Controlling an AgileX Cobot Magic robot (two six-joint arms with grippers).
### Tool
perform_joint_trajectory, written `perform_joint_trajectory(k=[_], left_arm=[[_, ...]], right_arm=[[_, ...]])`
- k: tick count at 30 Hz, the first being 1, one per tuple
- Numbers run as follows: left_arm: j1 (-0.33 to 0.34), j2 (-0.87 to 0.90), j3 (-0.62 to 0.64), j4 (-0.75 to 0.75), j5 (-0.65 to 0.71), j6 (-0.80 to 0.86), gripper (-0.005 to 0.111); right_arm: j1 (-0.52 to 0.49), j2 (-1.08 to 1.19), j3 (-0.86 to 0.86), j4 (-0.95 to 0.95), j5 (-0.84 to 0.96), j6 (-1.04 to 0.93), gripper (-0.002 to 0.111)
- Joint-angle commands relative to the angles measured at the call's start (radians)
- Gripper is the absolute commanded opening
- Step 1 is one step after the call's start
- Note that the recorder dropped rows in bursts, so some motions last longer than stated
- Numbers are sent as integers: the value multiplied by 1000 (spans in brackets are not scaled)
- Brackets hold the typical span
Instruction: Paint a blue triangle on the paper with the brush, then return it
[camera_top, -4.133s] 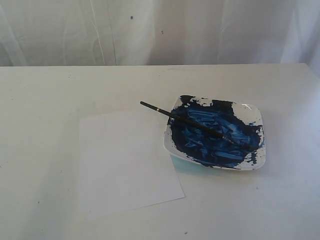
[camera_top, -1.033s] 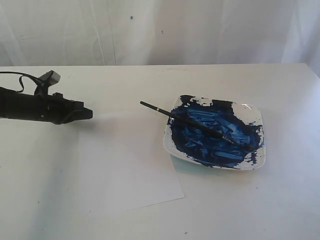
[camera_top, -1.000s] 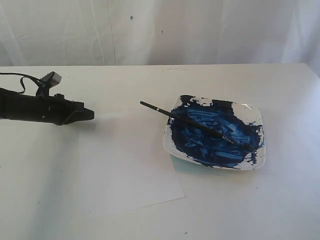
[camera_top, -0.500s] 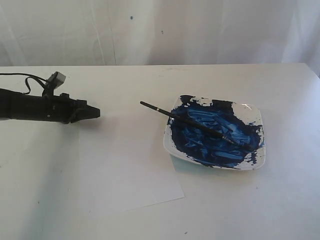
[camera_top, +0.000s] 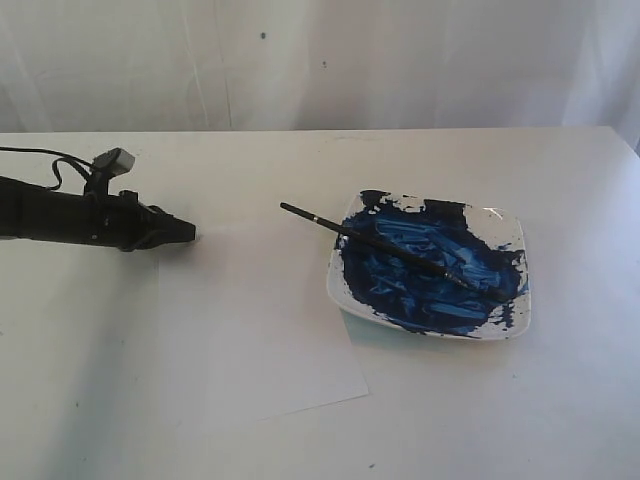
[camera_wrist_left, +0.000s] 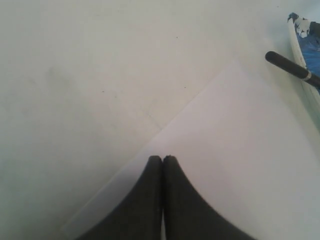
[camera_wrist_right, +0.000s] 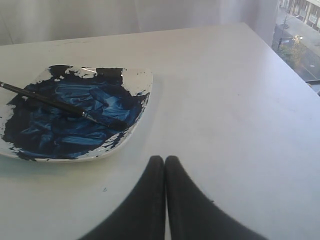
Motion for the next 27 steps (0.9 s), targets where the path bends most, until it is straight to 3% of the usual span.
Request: perform_joint_trajectory(k=[1,27], left_arm=[[1,10,8,37,-11,0,0],[1,10,8,35,-10,21,0]], right_arm=[[2,-6,1,-3,-13,-2,0],[2,-6,1,-3,-13,-2,0]])
